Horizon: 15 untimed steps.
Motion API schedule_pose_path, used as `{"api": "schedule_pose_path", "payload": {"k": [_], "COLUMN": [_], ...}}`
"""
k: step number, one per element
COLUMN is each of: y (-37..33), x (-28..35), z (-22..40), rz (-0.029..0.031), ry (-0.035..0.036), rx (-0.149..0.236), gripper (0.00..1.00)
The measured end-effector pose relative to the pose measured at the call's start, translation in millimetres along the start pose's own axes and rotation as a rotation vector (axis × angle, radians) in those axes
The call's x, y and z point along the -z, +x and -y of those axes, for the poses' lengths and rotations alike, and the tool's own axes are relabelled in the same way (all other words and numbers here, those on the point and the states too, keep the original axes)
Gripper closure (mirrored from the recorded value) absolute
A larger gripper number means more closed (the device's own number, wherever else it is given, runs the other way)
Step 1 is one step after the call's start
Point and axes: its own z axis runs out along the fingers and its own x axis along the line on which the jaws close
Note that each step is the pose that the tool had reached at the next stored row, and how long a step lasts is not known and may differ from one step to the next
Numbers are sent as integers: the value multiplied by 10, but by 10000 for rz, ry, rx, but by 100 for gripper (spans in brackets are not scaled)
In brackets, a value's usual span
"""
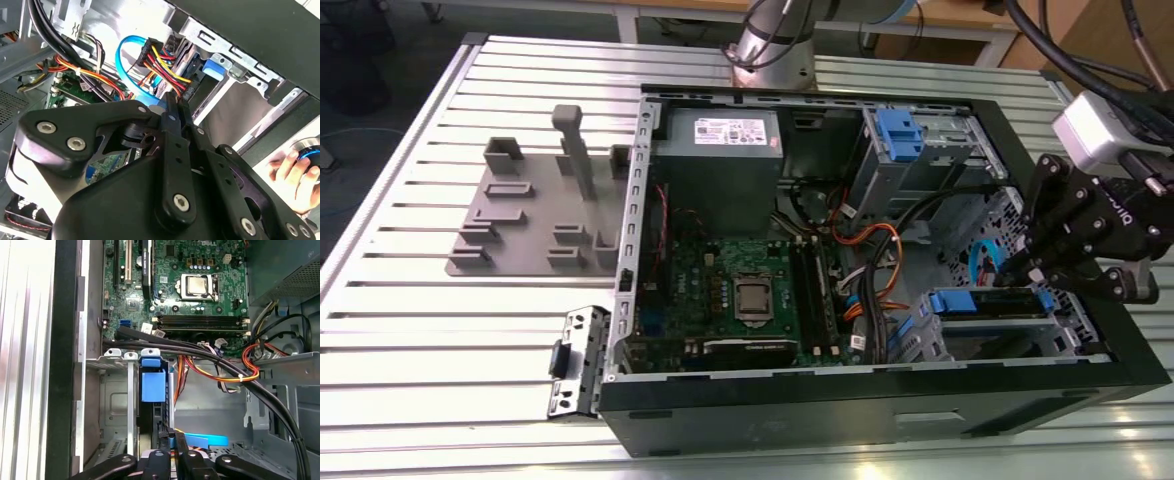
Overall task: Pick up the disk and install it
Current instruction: 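Insert the second disk wire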
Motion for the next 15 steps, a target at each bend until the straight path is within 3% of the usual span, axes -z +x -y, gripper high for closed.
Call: {"api": "schedule_pose_path", "payload": {"k": [7,15], "y": [47,53], "x": [-4,-73], "z": [-15,-8], "rz": [4,22], "ry": [-1,0], "rx": [3,4], "gripper": [84,84]}}
